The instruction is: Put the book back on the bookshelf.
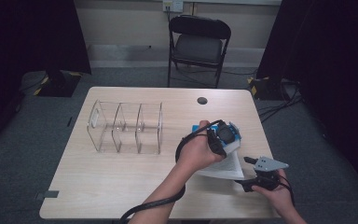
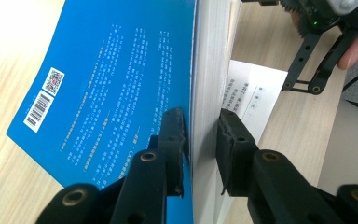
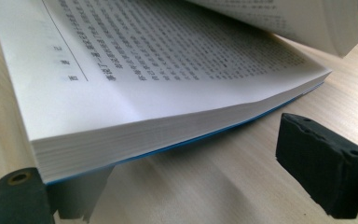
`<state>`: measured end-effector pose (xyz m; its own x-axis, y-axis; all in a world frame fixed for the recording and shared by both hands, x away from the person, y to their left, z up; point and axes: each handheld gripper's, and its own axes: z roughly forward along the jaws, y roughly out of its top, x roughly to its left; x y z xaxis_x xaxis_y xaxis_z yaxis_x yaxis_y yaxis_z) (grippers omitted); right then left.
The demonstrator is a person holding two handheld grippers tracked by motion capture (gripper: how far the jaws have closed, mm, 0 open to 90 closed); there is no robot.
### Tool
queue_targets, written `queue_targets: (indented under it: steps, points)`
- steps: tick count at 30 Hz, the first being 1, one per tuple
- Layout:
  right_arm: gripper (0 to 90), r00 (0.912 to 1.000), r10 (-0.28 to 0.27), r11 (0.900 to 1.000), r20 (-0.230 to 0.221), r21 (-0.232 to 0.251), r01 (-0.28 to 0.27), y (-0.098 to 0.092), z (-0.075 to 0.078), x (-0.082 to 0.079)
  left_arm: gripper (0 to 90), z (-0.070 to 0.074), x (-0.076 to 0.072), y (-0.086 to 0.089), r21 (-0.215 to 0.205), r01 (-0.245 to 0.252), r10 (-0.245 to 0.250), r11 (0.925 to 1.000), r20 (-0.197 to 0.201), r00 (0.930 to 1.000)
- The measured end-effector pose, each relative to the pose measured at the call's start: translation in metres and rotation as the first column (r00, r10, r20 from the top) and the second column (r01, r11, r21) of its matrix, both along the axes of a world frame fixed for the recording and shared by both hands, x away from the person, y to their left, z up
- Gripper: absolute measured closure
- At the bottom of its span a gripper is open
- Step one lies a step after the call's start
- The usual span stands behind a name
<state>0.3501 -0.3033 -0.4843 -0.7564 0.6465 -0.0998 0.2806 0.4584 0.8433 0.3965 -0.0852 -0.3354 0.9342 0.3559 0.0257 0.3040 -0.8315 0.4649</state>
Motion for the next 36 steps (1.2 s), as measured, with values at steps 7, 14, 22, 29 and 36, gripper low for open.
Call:
queue_targets:
  steps: [7,14,22,29,36]
  points:
    - [12.9,0.9998,-0.018,1.000,0.006,-0.001,0.018,-0.004,0.000,0.000,73.7,-0.001,0.000,0.000,0.001,0.008,-0.008,1.0000,-0.004,1.0000]
    - [12.9,0.9996,-0.022,1.000,0.016,0.010,0.021,-0.004,0.000,0.002,73.9,0.000,-0.003,-0.001,0.017,0.010,-0.010,0.9998,0.009,0.9999]
    - [12.9,0.9997,-0.017,0.999,0.019,0.031,0.017,-0.003,0.002,0.002,74.1,0.003,-0.004,0.000,0.003,0.020,-0.020,0.9998,-0.004,0.9998]
    - [12.6,0.9987,-0.007,1.000,0.049,0.029,0.006,0.000,0.008,0.002,74.3,0.004,-0.006,0.000,0.012,0.029,-0.028,0.9995,-0.008,0.9996]
    - [12.1,0.9969,0.014,1.000,0.077,0.012,-0.015,0.001,0.013,0.003,74.5,0.007,-0.006,0.000,0.021,0.034,-0.034,0.9992,-0.007,0.9994]
